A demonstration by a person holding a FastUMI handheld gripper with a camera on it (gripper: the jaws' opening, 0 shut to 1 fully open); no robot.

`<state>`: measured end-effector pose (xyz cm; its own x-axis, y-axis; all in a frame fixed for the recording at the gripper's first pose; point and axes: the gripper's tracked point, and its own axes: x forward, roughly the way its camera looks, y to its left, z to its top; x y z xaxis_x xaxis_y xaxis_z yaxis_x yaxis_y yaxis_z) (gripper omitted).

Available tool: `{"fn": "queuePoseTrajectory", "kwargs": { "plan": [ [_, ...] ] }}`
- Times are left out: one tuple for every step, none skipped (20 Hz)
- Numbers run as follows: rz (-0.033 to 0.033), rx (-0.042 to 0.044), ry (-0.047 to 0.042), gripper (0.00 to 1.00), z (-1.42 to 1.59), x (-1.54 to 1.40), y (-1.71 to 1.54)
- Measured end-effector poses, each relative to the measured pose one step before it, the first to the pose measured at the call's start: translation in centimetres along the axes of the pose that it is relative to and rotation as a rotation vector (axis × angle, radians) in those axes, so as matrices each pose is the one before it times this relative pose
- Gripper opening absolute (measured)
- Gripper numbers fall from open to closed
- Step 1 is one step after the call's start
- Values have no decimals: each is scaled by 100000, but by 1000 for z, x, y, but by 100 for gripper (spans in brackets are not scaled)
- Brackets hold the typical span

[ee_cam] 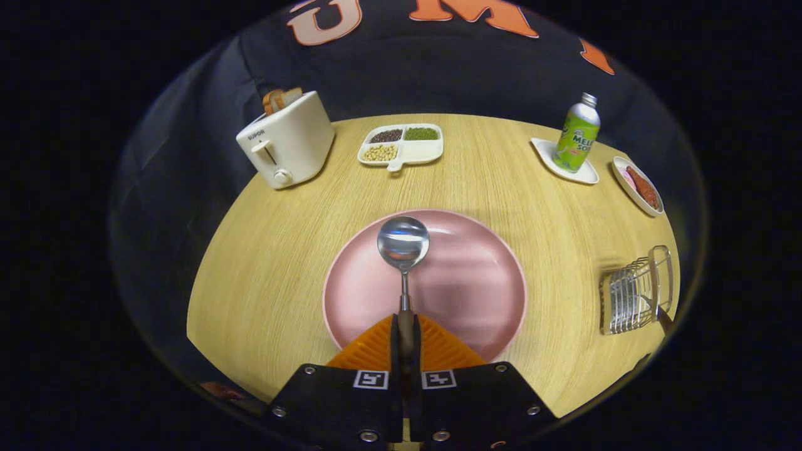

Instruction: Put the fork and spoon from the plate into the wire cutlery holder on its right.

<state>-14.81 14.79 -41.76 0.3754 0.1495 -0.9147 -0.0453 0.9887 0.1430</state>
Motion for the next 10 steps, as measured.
{"fn": "queuePoseTrajectory", "kwargs": {
  "plan": [
    [-531,357,435,5,222,-906,-471],
    [-273,128,-1662,5,619,-1073,-463],
    [-310,-58,-2580,5,874,-962,-374],
    [-36,-478,-2157,5,952,-978,-391],
    [-890,-1176,-2405,5,855,-1045,-658],
    [-742,-1219,-2444,5,858,-801,-756],
    [-854,-899,-2163,5,855,-741,-681],
    [-519,-694,-1886,5,776,-678,-627],
    [-576,-409,-1715,5,752,-718,-751],
    [-502,-748,-1713,5,906,-507,-787]
  ]
}}
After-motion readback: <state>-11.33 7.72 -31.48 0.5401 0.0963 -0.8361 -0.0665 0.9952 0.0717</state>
